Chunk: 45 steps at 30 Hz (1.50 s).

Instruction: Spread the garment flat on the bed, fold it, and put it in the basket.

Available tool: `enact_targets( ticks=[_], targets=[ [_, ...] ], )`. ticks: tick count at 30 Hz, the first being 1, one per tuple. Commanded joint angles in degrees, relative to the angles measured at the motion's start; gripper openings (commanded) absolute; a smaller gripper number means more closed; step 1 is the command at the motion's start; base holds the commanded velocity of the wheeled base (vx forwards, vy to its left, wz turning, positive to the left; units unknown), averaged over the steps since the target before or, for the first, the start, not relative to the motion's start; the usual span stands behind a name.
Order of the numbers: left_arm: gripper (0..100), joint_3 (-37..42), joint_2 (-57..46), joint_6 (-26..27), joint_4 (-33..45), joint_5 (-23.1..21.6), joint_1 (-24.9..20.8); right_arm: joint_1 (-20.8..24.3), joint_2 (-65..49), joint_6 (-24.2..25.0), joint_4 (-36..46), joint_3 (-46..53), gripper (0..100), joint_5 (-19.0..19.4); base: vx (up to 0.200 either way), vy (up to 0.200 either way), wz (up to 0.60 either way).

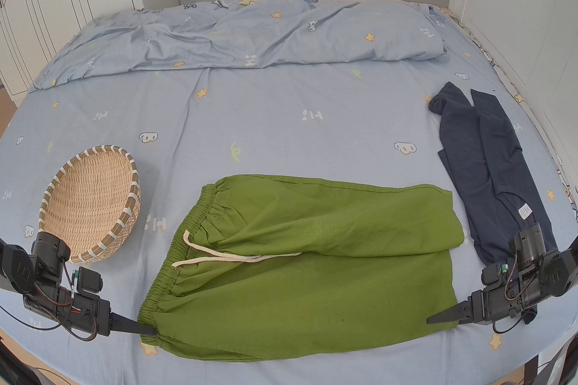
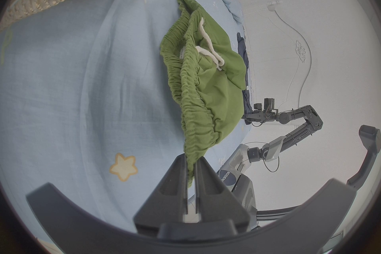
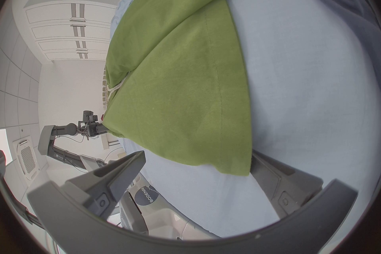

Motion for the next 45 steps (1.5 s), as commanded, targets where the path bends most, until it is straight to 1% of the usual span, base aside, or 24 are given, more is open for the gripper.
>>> enact_targets(
  ticks=[1,6,7,12,15,20,24,26,27,29,31,32,35,38,39,40,41,42,45],
  targets=[
    [0,-0.04,0.1,-0.01,-0.01,-0.07,0.08,-0.29,-0.14,0.11,-0.01,0.35,100,0.25,0.0,0.0,0.0],
    [0,-0.04,0.1,-0.01,-0.01,-0.07,0.43,-1.96,-0.14,0.02,0.08,0.61,100,0.33,0.0,0.0,0.0],
    [0,0.05,0.01,-0.01,0.08,-0.07,0.43,-2.14,-0.23,0.02,0.08,0.7,0,0.33,0.0,0.0,0.0],
    [0,0.14,0.01,-0.01,0.08,-0.07,0.61,-3.28,-0.23,-0.07,-0.01,1.31,0,0.33,0.0,0.0,0.0],
    [0,0.05,0.01,-0.01,0.08,-0.07,0.52,-5.3,-0.31,-0.16,-0.01,1.31,0,0.51,0.0,0.0,0.0],
    [0,0.05,0.1,-0.01,0.08,-0.07,0.61,-6.89,-0.23,-0.24,0.08,1.31,0,0.6,0.0,0.0,0.0],
    [0,0.05,-0.16,-0.09,0.43,-0.07,1.84,-7.06,-0.75,-0.51,0.34,1.66,0,0.51,0.0,0.0,0.0],
    [0,0.22,-0.6,-0.27,2.01,0.28,2.37,-6.71,-4.18,-0.6,0.96,3.07,0,0.33,0.0,0.0,0.0],
    [0,0.22,-0.6,-0.27,2.01,0.28,2.37,-6.71,-4.18,-0.6,0.96,3.07,0,0.33,0.0,0.0,0.0],
    [0,0.49,-1.74,-0.18,7.38,2.04,3.16,-5.74,-7.43,-0.68,3.33,4.13,0,0.33,0.0,0.0,0.0],
    [0,0.58,-2.45,-0.18,8.87,2.74,3.24,-5.22,-8.4,-0.68,4.47,4.21,0,0.33,0.0,0.0,0.0],
    [0,0.75,-3.59,-0.09,11.33,3.36,3.33,-4.16,-10.33,-1.12,7.46,4.21,0,0.25,0.0,0.0,0.0],
    [0,2.07,-4.73,-0.09,11.95,3.54,3.33,-3.99,-12.36,-1.39,11.5,4.3,0,-0.02,0.0,0.0,0.0],
    [0,3.21,-4.99,-0.18,11.86,3.71,2.89,-4.51,-13.5,-1.39,13.61,4.74,0,-0.19,0.0,0.0,0.0],
    [0,4.27,-4.91,-0.18,11.51,5.21,2.54,-4.69,-13.94,-1.39,14.76,5.71,0,-0.28,0.0,0.0,0.0],
    [0,4.35,-4.82,-0.18,11.42,5.38,2.45,-4.78,-14.03,-1.39,14.84,5.8,0,-0.28,0.0,0.0,0.0],
    [0,5.23,-4.82,-0.01,10.54,9.07,2.1,-4.95,-14.11,-1.39,15.02,7.2,0,-0.55,0.0,0.0,0.0],
    [0,5.94,-4.82,-0.01,9.75,10.92,1.84,-4.87,-14.11,-1.39,15.02,8.08,0,-0.72,0.0,0.0,0.0],
    [0,8.57,-4.73,-0.09,6.76,12.94,-0.01,-4.69,-14.11,-1.39,15.02,9.14,0,-2.22,0.0,0.0,0.0]
  ],
)
